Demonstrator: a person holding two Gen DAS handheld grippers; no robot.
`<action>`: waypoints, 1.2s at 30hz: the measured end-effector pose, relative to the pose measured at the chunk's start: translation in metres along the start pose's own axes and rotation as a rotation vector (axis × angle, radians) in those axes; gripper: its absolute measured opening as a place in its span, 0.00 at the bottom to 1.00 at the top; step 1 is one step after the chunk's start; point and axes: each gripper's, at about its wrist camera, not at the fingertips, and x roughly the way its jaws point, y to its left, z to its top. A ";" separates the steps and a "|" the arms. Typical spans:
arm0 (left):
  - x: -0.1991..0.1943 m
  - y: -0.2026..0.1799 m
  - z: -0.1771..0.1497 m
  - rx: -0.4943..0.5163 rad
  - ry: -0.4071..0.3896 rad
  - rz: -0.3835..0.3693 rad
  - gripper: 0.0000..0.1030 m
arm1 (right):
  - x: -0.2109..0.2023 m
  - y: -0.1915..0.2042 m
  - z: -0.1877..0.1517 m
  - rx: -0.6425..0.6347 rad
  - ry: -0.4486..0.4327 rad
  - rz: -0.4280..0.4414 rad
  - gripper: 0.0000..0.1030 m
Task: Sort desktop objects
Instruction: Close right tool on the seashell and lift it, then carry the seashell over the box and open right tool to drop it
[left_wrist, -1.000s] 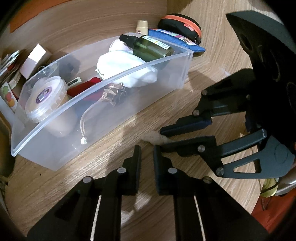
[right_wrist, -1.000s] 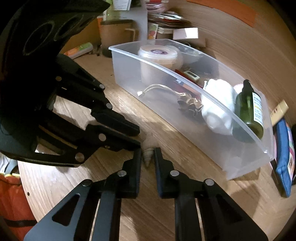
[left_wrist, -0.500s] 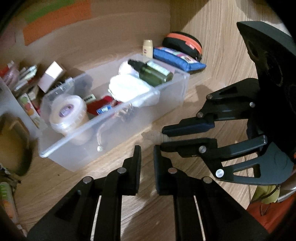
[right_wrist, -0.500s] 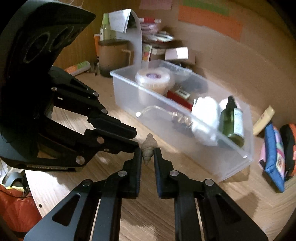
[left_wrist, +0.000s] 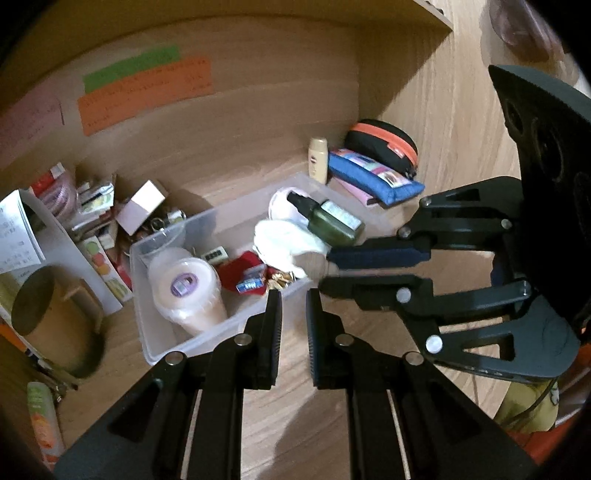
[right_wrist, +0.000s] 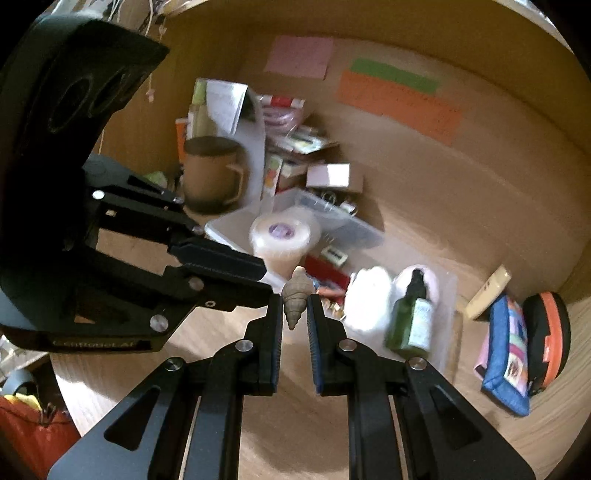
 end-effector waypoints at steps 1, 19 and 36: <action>0.001 0.002 0.003 -0.005 -0.002 0.008 0.11 | 0.001 -0.003 0.003 0.006 -0.006 0.001 0.11; 0.017 0.056 0.012 -0.114 -0.039 0.220 0.28 | 0.072 -0.029 0.026 0.109 0.067 0.022 0.11; 0.020 0.079 0.006 -0.170 -0.083 0.183 0.49 | 0.113 -0.028 0.029 0.062 0.146 -0.013 0.11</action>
